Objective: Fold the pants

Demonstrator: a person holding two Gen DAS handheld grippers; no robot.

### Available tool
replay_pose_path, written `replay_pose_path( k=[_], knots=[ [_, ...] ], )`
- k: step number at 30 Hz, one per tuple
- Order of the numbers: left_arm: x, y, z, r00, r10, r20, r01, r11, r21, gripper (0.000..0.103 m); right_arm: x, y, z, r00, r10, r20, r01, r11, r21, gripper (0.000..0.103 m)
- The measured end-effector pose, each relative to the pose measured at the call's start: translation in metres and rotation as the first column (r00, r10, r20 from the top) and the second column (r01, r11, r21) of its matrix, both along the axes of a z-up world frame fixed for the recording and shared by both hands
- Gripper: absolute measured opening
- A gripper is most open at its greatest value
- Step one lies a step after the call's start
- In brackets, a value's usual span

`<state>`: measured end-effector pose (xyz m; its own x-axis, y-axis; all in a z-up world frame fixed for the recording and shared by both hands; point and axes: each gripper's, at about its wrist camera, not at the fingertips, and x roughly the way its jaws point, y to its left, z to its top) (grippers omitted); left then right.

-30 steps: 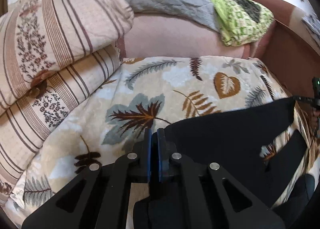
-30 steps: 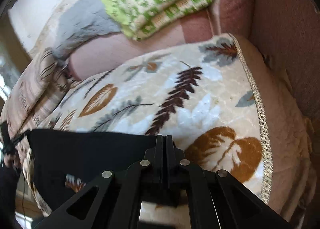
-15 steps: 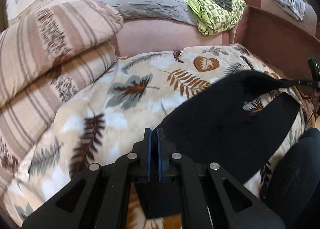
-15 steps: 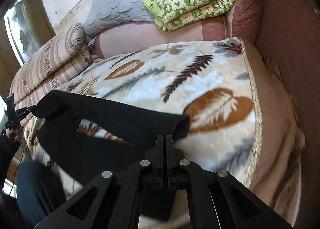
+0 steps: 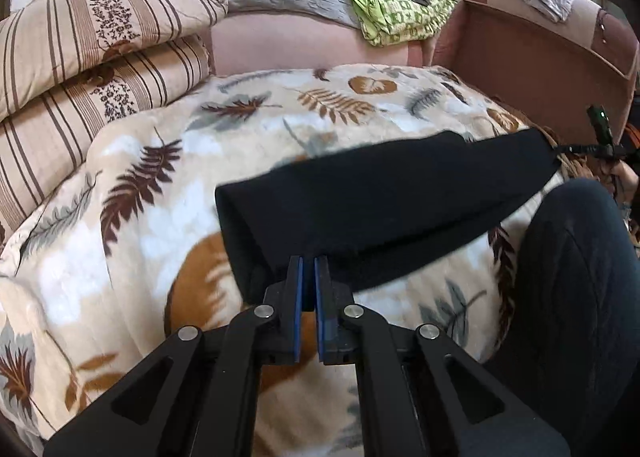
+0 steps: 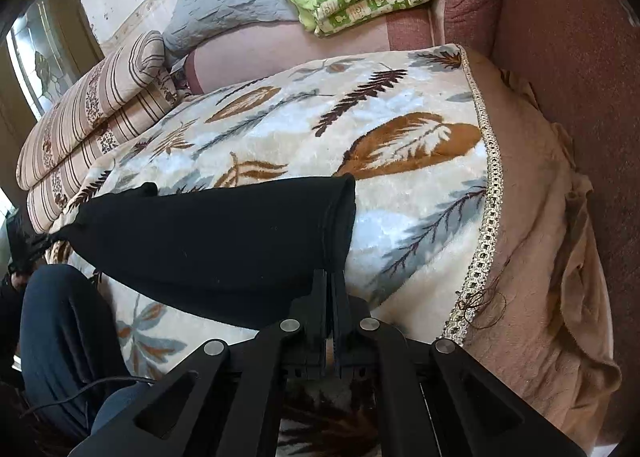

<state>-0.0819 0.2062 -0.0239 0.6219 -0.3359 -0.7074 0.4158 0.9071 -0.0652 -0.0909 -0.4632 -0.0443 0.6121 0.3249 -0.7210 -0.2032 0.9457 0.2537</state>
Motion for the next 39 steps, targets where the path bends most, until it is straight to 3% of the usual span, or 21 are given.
replay_pose_path(
  k=[3, 4, 6, 7, 8, 10, 11, 12, 14, 15, 17, 20, 23, 25, 28, 33, 34, 35, 37, 39],
  knots=[
    [-0.009, 0.011, 0.001, 0.998, 0.060, -0.005, -0.060, 0.997, -0.039, 0.010, 0.000, 0.001, -0.001, 1.000, -0.001, -0.002, 0.001, 1.000, -0.005, 0.001],
    [-0.014, 0.018, 0.004, 0.994, 0.108, -0.011, -0.108, 0.991, -0.084, 0.012, 0.000, 0.001, -0.001, 1.000, 0.000, -0.002, 0.000, 1.000, -0.006, 0.001],
    [-0.019, 0.028, 0.007, 0.985, 0.156, -0.067, -0.167, 0.966, -0.196, 0.027, -0.001, 0.000, -0.001, 1.000, -0.004, 0.001, 0.004, 1.000, 0.000, 0.001],
    [-0.021, 0.034, 0.008, 0.980, 0.162, -0.115, -0.189, 0.937, -0.294, 0.042, -0.002, 0.001, -0.002, 1.000, -0.007, 0.001, 0.007, 1.000, 0.002, 0.001],
    [-0.022, 0.039, 0.008, 0.973, 0.166, -0.159, -0.216, 0.898, -0.384, 0.055, -0.002, 0.001, -0.002, 1.000, -0.008, 0.001, 0.008, 1.000, 0.002, 0.001],
    [-0.021, 0.048, 0.006, 0.956, 0.177, -0.235, -0.277, 0.808, -0.520, 0.062, -0.002, 0.002, -0.004, 1.000, -0.013, -0.001, 0.013, 1.000, 0.005, 0.001],
    [-0.020, 0.054, 0.003, 0.940, 0.192, -0.283, -0.327, 0.746, -0.580, 0.062, -0.001, 0.003, -0.005, 1.000, -0.016, -0.003, 0.016, 1.000, 0.005, 0.001],
    [-0.016, 0.061, -0.005, 0.912, 0.207, -0.354, -0.397, 0.658, -0.640, 0.062, -0.001, 0.003, -0.006, 1.000, -0.017, -0.004, 0.017, 1.000, 0.005, 0.001],
    [-0.006, 0.069, -0.021, 0.860, 0.191, -0.474, -0.497, 0.525, -0.691, 0.062, -0.001, 0.004, -0.007, 1.000, -0.023, -0.004, 0.023, 1.000, 0.007, 0.001],
    [-0.003, 0.070, -0.028, 0.842, 0.172, -0.511, -0.526, 0.473, -0.707, 0.062, -0.001, 0.004, -0.007, 1.000, -0.026, -0.003, 0.026, 1.000, 0.009, 0.001],
    [0.005, 0.069, -0.040, 0.812, 0.140, -0.566, -0.570, 0.398, -0.719, 0.061, -0.001, 0.004, -0.007, 1.000, -0.028, -0.001, 0.028, 1.000, 0.012, 0.001],
    [0.009, 0.066, -0.044, 0.804, 0.146, -0.576, -0.584, 0.371, -0.722, 0.061, -0.001, 0.004, -0.007, 1.000, -0.029, 0.000, 0.029, 1.000, 0.012, 0.001],
    [0.011, 0.065, -0.054, 0.772, 0.139, -0.620, -0.627, 0.326, -0.708, 0.061, 0.000, 0.004, -0.008, 1.000, -0.028, -0.003, 0.028, 0.999, 0.016, 0.001],
    [0.008, 0.062, -0.063, 0.732, 0.135, -0.668, -0.671, 0.317, -0.671, 0.061, -0.001, 0.004, -0.008, 1.000, -0.029, -0.003, 0.029, 0.999, 0.016, 0.001],
    [0.003, 0.060, -0.071, 0.713, 0.130, -0.689, -0.690, 0.302, -0.657, 0.061, 0.000, 0.004, -0.009, 1.000, -0.029, -0.005, 0.029, 0.999, 0.017, 0.001],
    [0.010, 0.065, -0.070, 0.722, 0.153, -0.675, -0.687, 0.266, -0.676, 0.058, 0.000, 0.003, -0.010, 0.999, -0.032, -0.010, 0.032, 0.999, 0.021, 0.001],
    [0.011, 0.064, -0.068, 0.730, 0.160, -0.664, -0.680, 0.271, -0.682, 0.049, 0.000, 0.003, -0.010, 0.999, -0.033, -0.010, 0.033, 0.999, 0.023, 0.001],
    [0.011, 0.065, -0.067, 0.734, 0.164, -0.659, -0.675, 0.279, -0.683, 0.030, 0.000, 0.003, -0.011, 0.999, -0.033, -0.010, 0.033, 0.999, 0.023, 0.001],
    [0.014, 0.063, -0.063, 0.734, 0.186, -0.653, -0.673, 0.320, -0.666, 0.004, 0.001, 0.003, -0.013, 0.999, -0.036, -0.013, 0.036, 0.999, 0.025, 0.001],
    [0.014, 0.061, -0.058, 0.735, 0.214, -0.643, -0.673, 0.349, -0.653, 0.003, 0.001, 0.003, -0.013, 0.999, -0.039, -0.011, 0.039, 0.999, 0.027, 0.001]
  ],
)
